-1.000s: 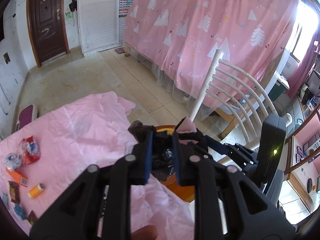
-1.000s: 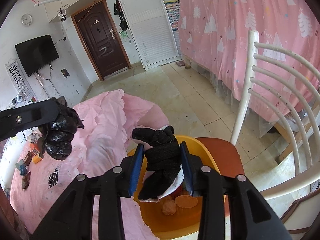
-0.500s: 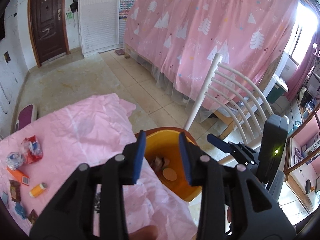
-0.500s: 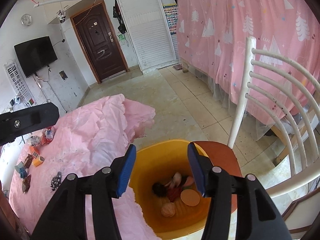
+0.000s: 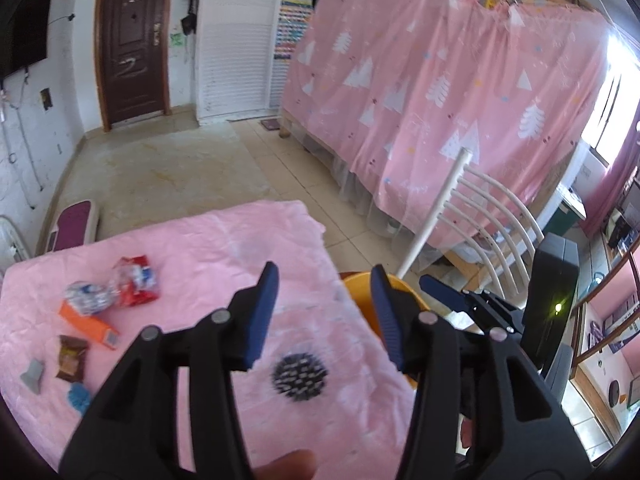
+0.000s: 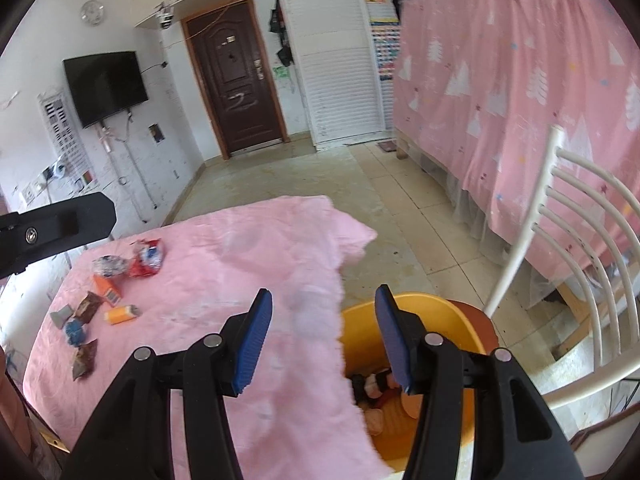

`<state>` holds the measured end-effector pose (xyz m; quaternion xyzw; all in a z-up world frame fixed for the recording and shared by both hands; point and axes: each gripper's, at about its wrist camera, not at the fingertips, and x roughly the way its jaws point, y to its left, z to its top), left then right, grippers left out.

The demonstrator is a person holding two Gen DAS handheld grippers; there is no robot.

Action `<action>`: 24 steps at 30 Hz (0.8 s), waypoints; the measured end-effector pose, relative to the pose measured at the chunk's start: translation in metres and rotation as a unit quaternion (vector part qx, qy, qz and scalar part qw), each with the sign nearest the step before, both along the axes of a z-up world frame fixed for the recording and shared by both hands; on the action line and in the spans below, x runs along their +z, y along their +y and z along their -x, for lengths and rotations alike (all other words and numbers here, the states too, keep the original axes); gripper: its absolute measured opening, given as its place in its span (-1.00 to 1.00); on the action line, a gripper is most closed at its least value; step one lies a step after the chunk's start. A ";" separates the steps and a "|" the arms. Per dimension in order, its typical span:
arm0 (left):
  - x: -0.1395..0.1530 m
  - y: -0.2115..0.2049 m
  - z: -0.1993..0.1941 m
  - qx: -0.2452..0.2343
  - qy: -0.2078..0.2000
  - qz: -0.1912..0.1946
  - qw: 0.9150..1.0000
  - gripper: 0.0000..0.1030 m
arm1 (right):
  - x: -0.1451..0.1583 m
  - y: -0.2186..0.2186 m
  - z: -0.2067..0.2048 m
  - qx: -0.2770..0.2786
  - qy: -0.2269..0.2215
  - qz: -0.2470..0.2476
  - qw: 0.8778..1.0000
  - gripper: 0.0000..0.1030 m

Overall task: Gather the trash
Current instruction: 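Move both open tools back over the items on the table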

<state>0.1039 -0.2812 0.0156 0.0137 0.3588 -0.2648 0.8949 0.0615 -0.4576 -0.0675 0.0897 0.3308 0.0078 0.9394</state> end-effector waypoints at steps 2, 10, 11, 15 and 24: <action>0.002 0.014 0.000 0.009 -0.001 0.004 1.000 -0.09 | 0.003 0.014 -0.002 0.009 0.000 0.004 1.000 -0.15; 0.004 0.073 0.004 0.040 -0.006 0.021 0.999 -0.07 | 0.012 0.067 -0.007 0.043 0.001 0.019 0.999 -0.15; 0.004 0.078 0.004 0.044 -0.006 0.022 0.999 -0.03 | 0.013 0.076 -0.007 0.049 0.001 0.021 0.999 -0.15; 0.003 0.108 0.005 0.064 -0.008 0.021 0.998 0.11 | 0.013 0.103 -0.007 0.068 0.004 0.026 0.997 -0.14; 0.002 0.177 0.007 0.109 -0.004 0.023 0.994 0.14 | 0.007 0.166 -0.006 0.109 0.017 0.041 0.993 -0.14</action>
